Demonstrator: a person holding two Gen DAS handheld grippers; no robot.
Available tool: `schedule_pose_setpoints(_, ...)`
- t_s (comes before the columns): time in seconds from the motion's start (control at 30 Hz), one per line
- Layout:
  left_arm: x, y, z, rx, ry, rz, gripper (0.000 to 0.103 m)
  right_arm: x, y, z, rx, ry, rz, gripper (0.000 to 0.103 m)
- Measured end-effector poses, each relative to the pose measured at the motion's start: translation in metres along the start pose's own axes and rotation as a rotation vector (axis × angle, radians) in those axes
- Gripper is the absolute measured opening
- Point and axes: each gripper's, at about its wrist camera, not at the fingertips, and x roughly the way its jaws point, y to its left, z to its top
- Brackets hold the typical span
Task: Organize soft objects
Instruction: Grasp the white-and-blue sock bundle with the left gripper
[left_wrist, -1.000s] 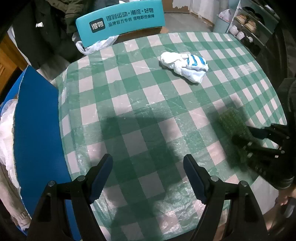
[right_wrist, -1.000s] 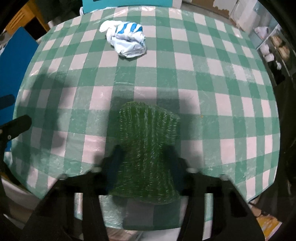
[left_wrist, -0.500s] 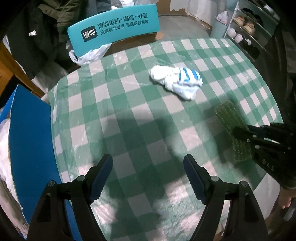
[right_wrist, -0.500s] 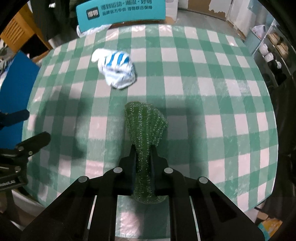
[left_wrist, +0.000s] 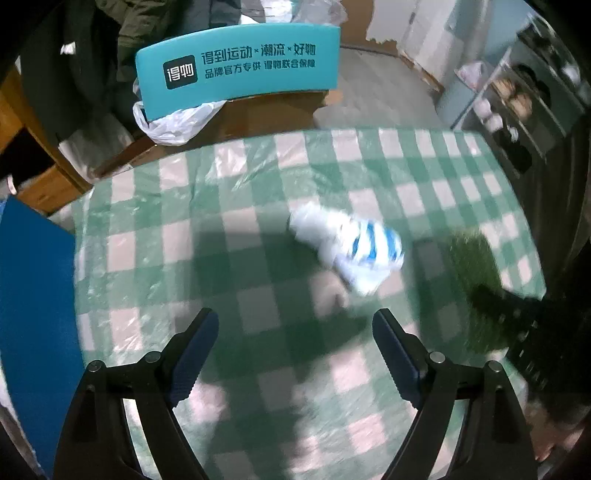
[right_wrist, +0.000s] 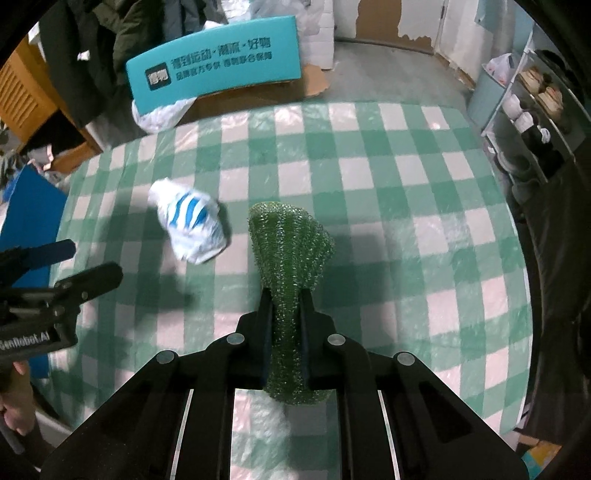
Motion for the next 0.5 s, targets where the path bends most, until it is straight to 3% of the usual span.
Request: schedule_pose_setpoints(0.5, 0.036, -0.005, 0.042, -0.2, 0.055, -0.048, 0.088, 0.012, -0.005, 0.04, -0.066, -0.005, 0.032, 0.01)
